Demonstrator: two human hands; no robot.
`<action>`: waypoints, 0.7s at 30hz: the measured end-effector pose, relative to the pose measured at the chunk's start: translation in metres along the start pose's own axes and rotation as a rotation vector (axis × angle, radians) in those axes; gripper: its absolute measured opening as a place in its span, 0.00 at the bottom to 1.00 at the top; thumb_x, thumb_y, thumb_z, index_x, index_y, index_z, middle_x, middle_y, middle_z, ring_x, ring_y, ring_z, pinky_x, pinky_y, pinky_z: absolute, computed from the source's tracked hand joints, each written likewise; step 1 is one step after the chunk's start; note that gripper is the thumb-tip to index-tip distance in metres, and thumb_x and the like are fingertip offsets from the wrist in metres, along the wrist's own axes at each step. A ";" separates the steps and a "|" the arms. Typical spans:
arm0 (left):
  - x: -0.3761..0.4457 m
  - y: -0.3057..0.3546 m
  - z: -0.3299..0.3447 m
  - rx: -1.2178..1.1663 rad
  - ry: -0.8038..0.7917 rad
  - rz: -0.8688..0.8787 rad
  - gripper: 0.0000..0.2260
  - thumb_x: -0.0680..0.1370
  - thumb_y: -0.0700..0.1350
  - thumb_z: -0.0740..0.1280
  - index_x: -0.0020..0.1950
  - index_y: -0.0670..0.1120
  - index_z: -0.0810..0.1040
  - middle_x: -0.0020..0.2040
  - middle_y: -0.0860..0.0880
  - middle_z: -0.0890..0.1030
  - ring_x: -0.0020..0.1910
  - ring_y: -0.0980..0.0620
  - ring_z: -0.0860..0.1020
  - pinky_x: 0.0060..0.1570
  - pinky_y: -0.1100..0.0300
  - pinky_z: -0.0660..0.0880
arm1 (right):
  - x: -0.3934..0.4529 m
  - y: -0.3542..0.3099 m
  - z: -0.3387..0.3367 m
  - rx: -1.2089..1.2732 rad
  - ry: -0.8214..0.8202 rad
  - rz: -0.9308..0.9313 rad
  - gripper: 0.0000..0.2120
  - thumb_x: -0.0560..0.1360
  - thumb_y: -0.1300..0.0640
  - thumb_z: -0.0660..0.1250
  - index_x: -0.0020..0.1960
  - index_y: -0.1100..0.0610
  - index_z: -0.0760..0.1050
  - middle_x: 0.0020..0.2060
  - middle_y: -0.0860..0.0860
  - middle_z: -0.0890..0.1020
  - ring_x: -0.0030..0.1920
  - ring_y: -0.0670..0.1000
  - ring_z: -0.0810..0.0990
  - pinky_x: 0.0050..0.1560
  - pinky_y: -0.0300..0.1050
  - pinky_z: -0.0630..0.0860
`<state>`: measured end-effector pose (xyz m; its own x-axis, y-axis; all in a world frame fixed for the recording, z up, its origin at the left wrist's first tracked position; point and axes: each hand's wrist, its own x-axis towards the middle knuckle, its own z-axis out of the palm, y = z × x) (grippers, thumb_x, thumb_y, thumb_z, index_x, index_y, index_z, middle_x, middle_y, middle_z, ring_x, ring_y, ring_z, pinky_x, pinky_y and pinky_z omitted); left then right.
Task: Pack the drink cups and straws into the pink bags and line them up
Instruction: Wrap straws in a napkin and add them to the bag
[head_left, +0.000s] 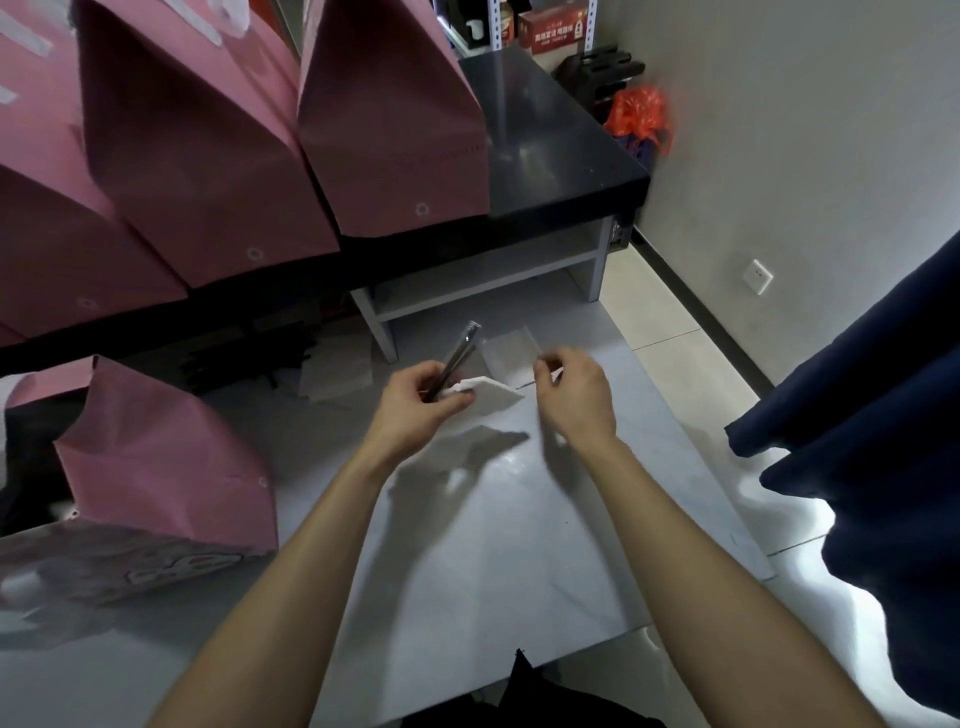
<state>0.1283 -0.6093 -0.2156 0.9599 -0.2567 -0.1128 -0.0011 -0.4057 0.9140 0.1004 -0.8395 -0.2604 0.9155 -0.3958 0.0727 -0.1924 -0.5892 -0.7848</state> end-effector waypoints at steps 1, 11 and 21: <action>-0.001 -0.002 -0.007 0.009 0.005 -0.001 0.06 0.78 0.44 0.80 0.49 0.46 0.84 0.38 0.57 0.79 0.39 0.57 0.75 0.44 0.58 0.71 | 0.015 0.002 0.005 -0.137 0.003 0.037 0.16 0.86 0.50 0.64 0.63 0.60 0.82 0.59 0.57 0.82 0.59 0.58 0.81 0.60 0.54 0.79; -0.004 -0.001 -0.045 0.007 0.013 0.043 0.09 0.78 0.44 0.81 0.47 0.49 0.81 0.35 0.61 0.72 0.34 0.61 0.69 0.36 0.70 0.67 | 0.028 -0.011 0.019 0.128 -0.174 0.126 0.04 0.79 0.56 0.74 0.48 0.53 0.80 0.41 0.46 0.83 0.46 0.50 0.83 0.50 0.46 0.78; -0.017 0.006 -0.048 -0.122 0.163 -0.049 0.07 0.81 0.46 0.78 0.57 0.47 0.85 0.47 0.52 0.88 0.43 0.60 0.85 0.45 0.63 0.80 | -0.047 -0.069 0.016 0.415 -0.407 0.016 0.07 0.78 0.51 0.76 0.55 0.47 0.81 0.38 0.46 0.88 0.36 0.45 0.84 0.42 0.43 0.77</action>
<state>0.1251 -0.5658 -0.1893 0.9907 -0.0897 -0.1024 0.0709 -0.3023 0.9506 0.0765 -0.7693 -0.2190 0.9916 -0.0507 -0.1189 -0.1274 -0.2272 -0.9655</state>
